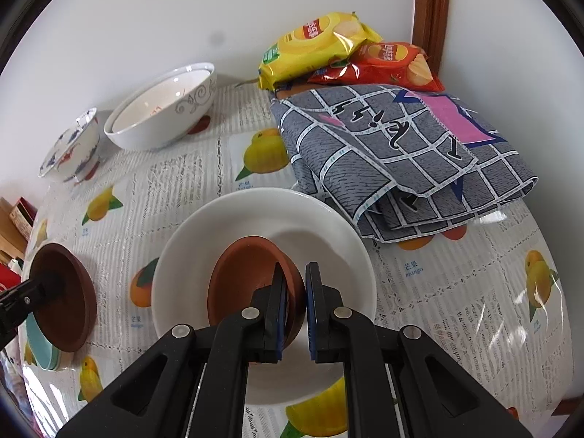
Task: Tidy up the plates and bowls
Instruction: 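Lower the right gripper's terracotta bowl into the white swirl-pattern bowl, then open the right gripper to release the terracotta bowl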
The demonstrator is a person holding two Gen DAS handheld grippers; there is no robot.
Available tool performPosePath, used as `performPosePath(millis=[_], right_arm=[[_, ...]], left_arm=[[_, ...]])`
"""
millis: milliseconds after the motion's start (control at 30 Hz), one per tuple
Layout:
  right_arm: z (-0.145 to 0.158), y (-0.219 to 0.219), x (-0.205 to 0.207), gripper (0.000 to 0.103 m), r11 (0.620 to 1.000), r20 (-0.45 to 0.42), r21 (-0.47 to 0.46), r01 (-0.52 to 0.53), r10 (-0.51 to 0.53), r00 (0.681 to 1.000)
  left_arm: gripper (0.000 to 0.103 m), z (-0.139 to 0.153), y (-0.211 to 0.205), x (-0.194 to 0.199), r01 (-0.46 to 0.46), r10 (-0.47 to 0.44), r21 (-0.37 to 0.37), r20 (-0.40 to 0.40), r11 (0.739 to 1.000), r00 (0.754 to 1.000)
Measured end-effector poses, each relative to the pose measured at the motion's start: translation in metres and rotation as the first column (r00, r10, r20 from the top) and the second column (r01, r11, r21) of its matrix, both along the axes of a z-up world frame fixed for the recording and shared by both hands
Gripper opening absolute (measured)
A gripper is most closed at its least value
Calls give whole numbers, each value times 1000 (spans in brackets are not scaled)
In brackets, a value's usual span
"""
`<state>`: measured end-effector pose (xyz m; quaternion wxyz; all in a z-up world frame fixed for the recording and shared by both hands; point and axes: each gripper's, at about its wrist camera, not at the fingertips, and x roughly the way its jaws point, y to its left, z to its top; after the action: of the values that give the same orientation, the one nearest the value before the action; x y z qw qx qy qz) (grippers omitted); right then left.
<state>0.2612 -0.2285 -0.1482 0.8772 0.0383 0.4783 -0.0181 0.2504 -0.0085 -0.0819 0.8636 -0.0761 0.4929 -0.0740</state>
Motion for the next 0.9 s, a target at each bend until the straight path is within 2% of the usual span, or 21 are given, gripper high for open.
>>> performPosePath(millis=[200, 567, 900], right_arm=[[-3, 4, 3, 10, 999, -6, -49, -9, 9, 1000], [-11, 20, 9, 13, 979, -28, -200, -47, 42, 999], [-17, 20, 12, 17, 977, -38, -199, -69, 62, 997]], left_arm=[[8, -3, -2, 5, 3, -3, 0, -5, 1000, 1000], [8, -5, -2, 9, 4, -4, 2, -5, 1000, 1000], [8, -4, -2, 7, 2, -2, 2, -7, 1000, 1000]])
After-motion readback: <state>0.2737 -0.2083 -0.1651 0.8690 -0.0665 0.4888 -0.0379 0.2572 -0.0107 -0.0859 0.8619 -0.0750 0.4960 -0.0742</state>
